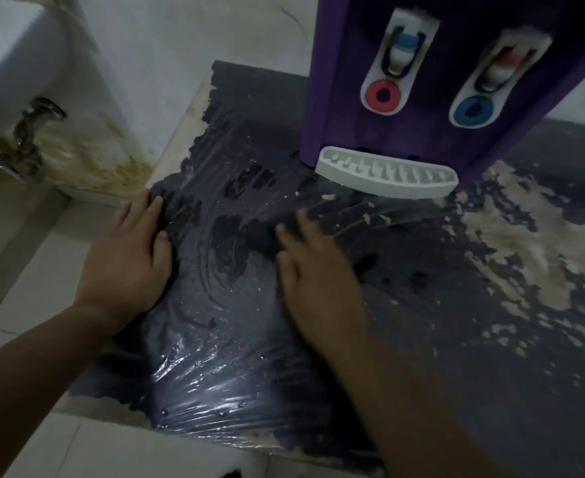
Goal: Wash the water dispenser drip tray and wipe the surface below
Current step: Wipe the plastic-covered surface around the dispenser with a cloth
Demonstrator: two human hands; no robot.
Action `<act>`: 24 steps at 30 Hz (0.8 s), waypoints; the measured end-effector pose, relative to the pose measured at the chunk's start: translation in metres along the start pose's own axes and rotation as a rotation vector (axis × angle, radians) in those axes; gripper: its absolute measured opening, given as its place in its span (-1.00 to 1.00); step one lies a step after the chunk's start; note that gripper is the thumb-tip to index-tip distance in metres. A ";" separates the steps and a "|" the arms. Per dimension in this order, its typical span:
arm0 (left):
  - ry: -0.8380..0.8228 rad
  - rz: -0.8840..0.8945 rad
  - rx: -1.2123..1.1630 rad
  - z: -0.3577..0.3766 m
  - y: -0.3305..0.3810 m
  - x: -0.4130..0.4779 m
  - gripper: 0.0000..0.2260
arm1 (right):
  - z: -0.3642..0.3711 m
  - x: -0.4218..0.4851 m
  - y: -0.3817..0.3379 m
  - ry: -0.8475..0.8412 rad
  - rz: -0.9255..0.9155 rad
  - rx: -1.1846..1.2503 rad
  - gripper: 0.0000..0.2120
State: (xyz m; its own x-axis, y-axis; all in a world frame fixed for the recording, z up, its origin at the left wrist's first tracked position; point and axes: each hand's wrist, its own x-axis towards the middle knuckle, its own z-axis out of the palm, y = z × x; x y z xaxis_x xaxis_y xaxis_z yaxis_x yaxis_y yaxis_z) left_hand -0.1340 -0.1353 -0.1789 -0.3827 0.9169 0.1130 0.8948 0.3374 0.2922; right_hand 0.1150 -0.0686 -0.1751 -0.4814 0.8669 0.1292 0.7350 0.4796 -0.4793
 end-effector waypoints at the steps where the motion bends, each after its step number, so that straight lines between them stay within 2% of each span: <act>1: -0.002 -0.005 -0.005 -0.001 0.000 0.000 -0.44 | 0.006 -0.013 -0.017 -0.060 -0.097 0.008 -0.60; 2: -0.004 -0.007 -0.007 -0.002 0.002 0.000 -0.44 | 0.009 -0.030 -0.027 -0.109 -0.163 0.026 -0.60; 4: -0.013 -0.001 0.001 -0.003 0.003 -0.001 -0.44 | 0.002 -0.064 -0.029 -0.158 -0.176 0.102 -0.62; 7: -0.019 0.022 0.041 -0.005 0.006 -0.001 -0.46 | -0.020 -0.100 -0.001 -0.072 -0.067 0.223 -0.67; 10: -0.047 0.136 0.108 -0.010 0.013 -0.001 -0.51 | -0.045 -0.113 0.025 -0.023 0.016 0.142 -0.70; 12: -0.101 0.222 0.107 -0.018 0.027 -0.003 -0.53 | -0.060 -0.114 0.035 -0.079 0.107 0.115 -0.59; 15: -0.140 0.281 -0.014 -0.025 0.070 -0.022 -0.66 | -0.075 -0.111 0.043 -0.209 0.201 0.131 -0.36; 18: -0.217 0.230 -0.085 -0.025 0.120 -0.065 -0.61 | -0.080 -0.105 0.040 -0.239 0.164 0.128 -0.28; 20: -0.330 0.172 -0.036 -0.022 0.140 -0.086 -0.56 | -0.084 -0.101 0.040 -0.209 0.241 0.203 -0.26; 22: -0.408 0.158 -0.009 -0.018 0.148 -0.096 -0.58 | -0.087 -0.098 0.044 -0.176 0.320 0.264 -0.36; 24: -0.451 0.134 -0.069 -0.018 0.152 -0.097 -0.68 | -0.090 -0.099 0.051 -0.091 0.317 0.339 -0.63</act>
State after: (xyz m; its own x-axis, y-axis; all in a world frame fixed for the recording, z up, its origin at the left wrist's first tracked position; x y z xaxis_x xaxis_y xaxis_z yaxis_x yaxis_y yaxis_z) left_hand 0.0348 -0.1766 -0.1283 -0.1133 0.9576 -0.2650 0.9061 0.2089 0.3678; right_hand 0.2428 -0.1177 -0.1341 -0.3099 0.9406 -0.1386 0.6623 0.1090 -0.7413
